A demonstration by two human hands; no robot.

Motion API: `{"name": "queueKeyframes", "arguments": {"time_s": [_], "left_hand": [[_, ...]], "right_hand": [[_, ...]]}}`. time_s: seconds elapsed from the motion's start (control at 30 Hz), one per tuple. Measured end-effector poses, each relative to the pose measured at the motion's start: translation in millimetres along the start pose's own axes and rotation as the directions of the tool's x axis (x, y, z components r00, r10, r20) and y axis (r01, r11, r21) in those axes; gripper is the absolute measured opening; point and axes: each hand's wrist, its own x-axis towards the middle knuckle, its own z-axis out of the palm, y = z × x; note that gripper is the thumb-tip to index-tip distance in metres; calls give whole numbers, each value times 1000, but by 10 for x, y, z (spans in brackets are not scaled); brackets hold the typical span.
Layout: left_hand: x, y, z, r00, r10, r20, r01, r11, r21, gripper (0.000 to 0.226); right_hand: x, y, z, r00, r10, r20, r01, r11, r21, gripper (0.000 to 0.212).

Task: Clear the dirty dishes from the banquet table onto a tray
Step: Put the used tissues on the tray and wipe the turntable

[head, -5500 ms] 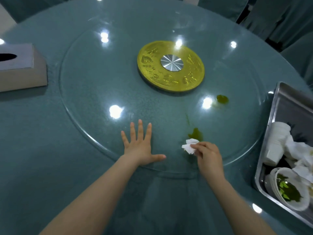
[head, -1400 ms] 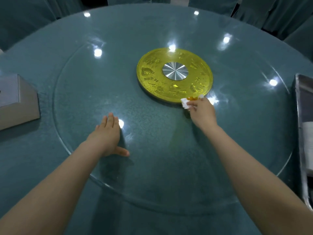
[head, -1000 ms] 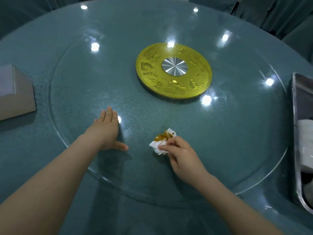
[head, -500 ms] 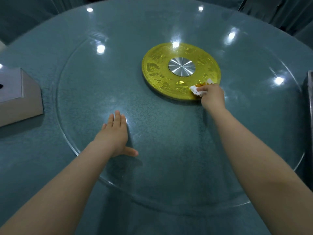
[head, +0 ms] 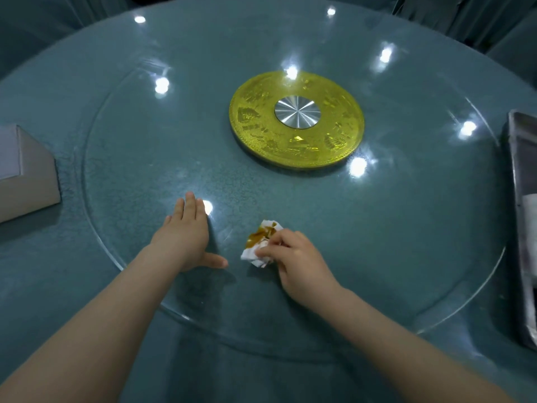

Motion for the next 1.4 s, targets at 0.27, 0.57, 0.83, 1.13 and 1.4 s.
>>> {"name": "queueKeyframes", "arguments": {"time_s": [0.27, 0.57, 0.83, 1.13, 1.4], "left_hand": [[-20, 36, 14, 1000, 2, -12, -2, 1000, -10, 136], [-49, 65, 29, 999, -3, -51, 0, 998, -56, 136], [-125, 189, 71, 996, -21, -82, 12, 994, -108, 135], [-290, 440, 218, 992, -4, -124, -30, 963, -268, 134], [-440, 615, 70, 999, 25, -49, -38, 958, -285, 126]], "right_hand": [[353, 387, -278, 998, 44, -35, -44, 999, -7, 34], [1475, 1317, -690, 645, 614, -456, -675, 737, 38, 46], [1041, 759, -269, 928, 274, -251, -304, 949, -89, 42], [-119, 309, -114, 994, 106, 11, -106, 994, 26, 40], [-881, 420, -733, 963, 234, 131, -240, 970, 36, 38]]}}
